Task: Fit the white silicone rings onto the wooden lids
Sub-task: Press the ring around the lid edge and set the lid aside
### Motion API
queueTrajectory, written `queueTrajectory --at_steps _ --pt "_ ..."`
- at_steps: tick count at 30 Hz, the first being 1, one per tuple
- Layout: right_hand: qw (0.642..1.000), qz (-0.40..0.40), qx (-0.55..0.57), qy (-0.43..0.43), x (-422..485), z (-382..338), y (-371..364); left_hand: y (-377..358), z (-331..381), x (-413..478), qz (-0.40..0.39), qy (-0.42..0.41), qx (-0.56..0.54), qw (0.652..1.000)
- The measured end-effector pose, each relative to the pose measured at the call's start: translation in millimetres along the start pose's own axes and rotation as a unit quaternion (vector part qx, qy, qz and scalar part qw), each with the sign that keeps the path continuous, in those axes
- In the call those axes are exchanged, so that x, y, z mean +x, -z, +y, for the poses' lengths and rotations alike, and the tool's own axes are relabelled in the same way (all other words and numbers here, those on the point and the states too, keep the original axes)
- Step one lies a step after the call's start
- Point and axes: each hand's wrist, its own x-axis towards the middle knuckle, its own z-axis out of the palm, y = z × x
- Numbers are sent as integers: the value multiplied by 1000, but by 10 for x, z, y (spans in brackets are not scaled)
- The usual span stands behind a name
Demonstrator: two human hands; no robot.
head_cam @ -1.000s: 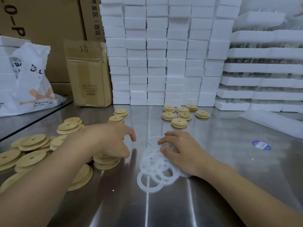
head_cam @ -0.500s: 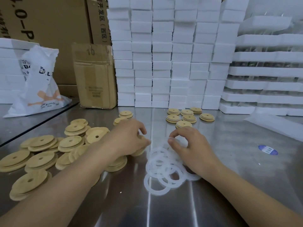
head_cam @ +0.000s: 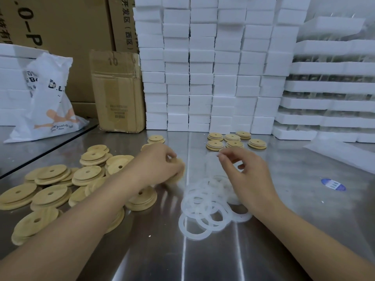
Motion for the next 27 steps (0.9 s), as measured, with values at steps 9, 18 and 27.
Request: queueTrajectory --at_steps 9,18,27 --pt "995 28 81 44 -38 -237 29 -90 232 -15 -43 165 -616 769" --pt "994 -11 104 23 -38 -220 -24 -271 387 -181 -133 47 -498 855" --pt "994 13 109 -16 26 -133 8 -329 442 -228 -144 -2 -443 885"
